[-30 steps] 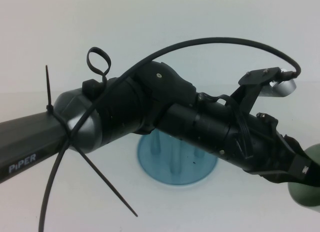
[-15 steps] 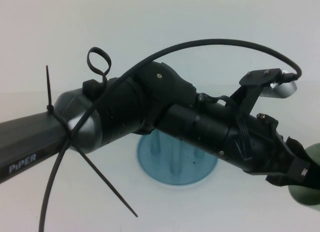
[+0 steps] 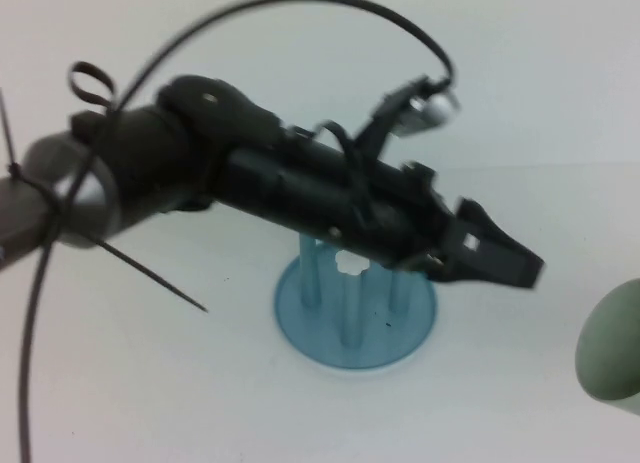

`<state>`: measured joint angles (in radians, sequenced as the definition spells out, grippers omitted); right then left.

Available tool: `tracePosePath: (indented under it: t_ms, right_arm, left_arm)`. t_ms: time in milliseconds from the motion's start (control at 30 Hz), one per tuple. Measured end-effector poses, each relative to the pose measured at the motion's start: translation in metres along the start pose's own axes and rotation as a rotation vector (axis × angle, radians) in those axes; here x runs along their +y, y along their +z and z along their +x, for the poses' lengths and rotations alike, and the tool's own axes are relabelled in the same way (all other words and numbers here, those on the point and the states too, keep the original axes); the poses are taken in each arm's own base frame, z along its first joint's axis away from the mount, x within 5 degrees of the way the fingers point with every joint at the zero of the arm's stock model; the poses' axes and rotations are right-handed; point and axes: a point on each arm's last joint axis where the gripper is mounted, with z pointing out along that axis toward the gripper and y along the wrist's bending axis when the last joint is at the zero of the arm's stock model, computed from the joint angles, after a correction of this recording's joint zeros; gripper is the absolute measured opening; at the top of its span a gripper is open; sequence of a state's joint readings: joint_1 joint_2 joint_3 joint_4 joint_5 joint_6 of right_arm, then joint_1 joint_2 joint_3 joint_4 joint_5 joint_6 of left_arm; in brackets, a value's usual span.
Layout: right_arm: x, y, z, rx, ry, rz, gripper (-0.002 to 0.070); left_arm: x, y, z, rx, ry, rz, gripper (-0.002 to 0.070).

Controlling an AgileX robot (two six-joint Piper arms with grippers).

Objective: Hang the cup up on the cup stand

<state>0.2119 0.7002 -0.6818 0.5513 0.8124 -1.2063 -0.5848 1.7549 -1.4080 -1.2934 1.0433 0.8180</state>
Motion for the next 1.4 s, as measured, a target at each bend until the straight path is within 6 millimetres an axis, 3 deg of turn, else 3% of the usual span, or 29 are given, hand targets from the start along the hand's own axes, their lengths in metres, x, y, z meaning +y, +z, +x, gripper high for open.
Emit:
tracePosePath:
  t_ms: [100,267,467,633,833,1133,1267,1400]
  right_arm:
    - [-0.001,0.002,0.000,0.006,0.004,-0.006,0.0611]
    - [-0.006,0.014,0.003,0.041,0.027,-0.042,0.0610]
    - [-0.014,0.027,0.004,0.053,0.049,-0.044,0.0610]
    - [-0.015,0.030,0.003,0.038,0.052,-0.054,0.0610]
    - [-0.015,0.030,0.003,0.028,0.052,-0.053,0.0610]
    - [-0.015,0.031,0.001,0.008,0.049,-0.056,0.0610]
    - [-0.015,0.031,-0.001,-0.010,0.041,-0.056,0.0610]
    - [-0.016,0.033,0.001,0.000,0.035,-0.051,0.0610]
  left_arm:
    - [-0.001,-0.018,-0.007,-0.054,0.018,0.043,0.0318]
    - [-0.024,-0.032,-0.009,-0.070,0.062,0.132,0.0319]
    - [-0.054,-0.016,0.001,0.006,0.134,0.207,0.0319]
    - [-0.065,0.000,0.007,0.031,0.155,0.211,0.0349]
    - [-0.066,0.014,0.010,0.042,0.172,0.124,0.0417]
    - [-0.060,0.032,0.016,0.081,0.148,0.100,0.0421]
    - [-0.052,0.037,0.017,0.084,0.119,0.087,0.0344]
    - [-0.050,0.040,0.017,0.088,0.120,0.094,0.0124]
